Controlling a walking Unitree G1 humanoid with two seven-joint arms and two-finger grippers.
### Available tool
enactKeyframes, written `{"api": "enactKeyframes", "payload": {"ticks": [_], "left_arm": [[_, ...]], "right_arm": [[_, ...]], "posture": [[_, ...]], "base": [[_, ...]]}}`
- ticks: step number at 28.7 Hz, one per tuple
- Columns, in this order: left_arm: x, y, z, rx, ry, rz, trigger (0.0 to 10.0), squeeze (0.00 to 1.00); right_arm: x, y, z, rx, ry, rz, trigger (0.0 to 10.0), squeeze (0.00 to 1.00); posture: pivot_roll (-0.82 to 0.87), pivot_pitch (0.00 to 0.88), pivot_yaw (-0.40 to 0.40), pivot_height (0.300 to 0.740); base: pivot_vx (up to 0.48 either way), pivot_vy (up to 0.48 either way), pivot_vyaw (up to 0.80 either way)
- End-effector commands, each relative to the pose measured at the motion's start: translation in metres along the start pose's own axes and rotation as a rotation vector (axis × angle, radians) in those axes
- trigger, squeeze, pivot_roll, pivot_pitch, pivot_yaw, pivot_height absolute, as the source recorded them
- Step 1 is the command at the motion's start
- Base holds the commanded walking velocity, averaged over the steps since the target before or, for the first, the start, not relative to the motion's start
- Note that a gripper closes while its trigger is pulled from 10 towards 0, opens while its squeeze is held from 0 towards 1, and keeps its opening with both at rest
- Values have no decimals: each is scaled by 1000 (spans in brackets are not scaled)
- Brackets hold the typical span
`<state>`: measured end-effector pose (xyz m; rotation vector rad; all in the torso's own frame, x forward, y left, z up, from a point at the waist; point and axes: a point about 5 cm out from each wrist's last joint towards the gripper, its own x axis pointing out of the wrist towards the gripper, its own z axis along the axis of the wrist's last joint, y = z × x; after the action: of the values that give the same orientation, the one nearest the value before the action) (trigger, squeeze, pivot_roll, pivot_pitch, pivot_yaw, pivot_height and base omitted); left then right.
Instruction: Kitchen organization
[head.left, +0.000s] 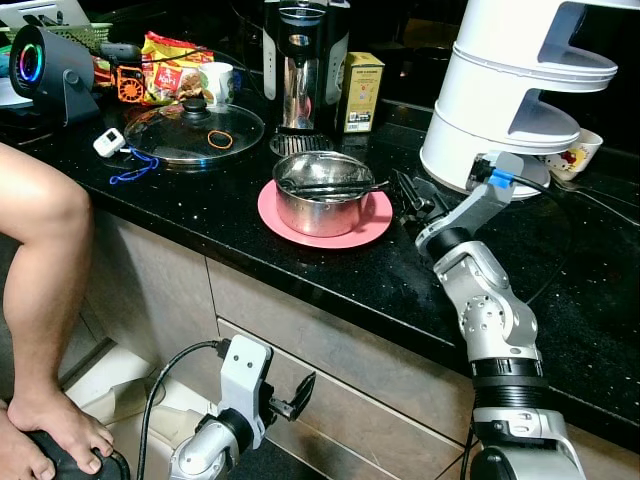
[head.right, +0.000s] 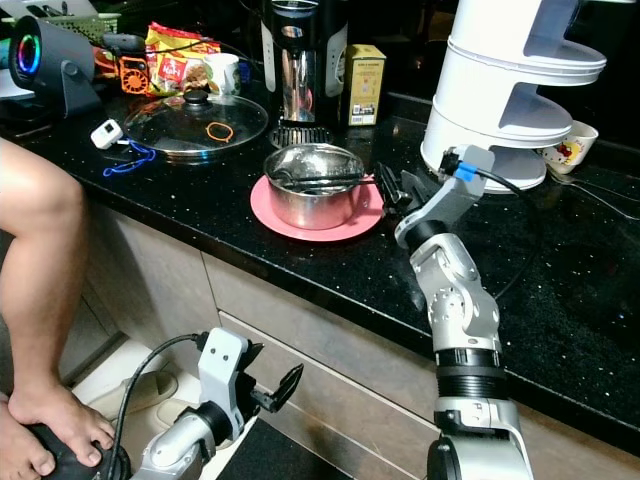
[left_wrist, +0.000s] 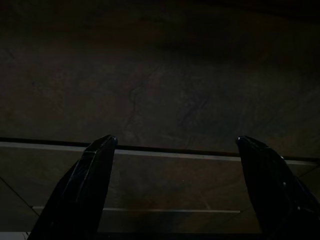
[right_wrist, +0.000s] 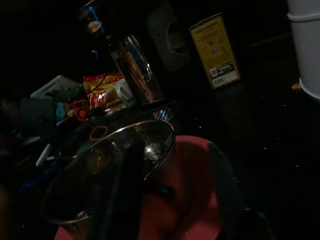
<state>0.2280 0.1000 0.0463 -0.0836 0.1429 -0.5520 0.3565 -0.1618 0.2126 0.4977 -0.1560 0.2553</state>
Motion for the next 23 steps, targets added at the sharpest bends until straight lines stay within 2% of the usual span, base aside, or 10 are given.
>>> {"api": "enactKeyframes", "payload": {"ticks": [1, 2, 8, 23], "left_arm": [[0, -1, -3, -12, 6, -2, 10000, 0], [0, -1, -3, -12, 6, -2, 10000, 0], [0, 0, -2, -12, 1, -1, 10000, 0], [-1, 0, -2, -8, -3, 0, 10000, 0]], "right_arm": [[0, -1, 0, 33, 3, -5, 0, 0], [0, -1, 3, 68, -17, 6, 0, 0], [0, 2, 9, 125, -52, 17, 0, 0], [-1, 6, 20, 204, -111, 61, 0, 0]], "posture": [[120, 0, -79, 740], [121, 0, -78, 740], [121, 0, -77, 740], [124, 0, -77, 740]], "base": [[0, 0, 0], [0, 0, 0], [0, 0, 0], [0, 0, 0]]}}
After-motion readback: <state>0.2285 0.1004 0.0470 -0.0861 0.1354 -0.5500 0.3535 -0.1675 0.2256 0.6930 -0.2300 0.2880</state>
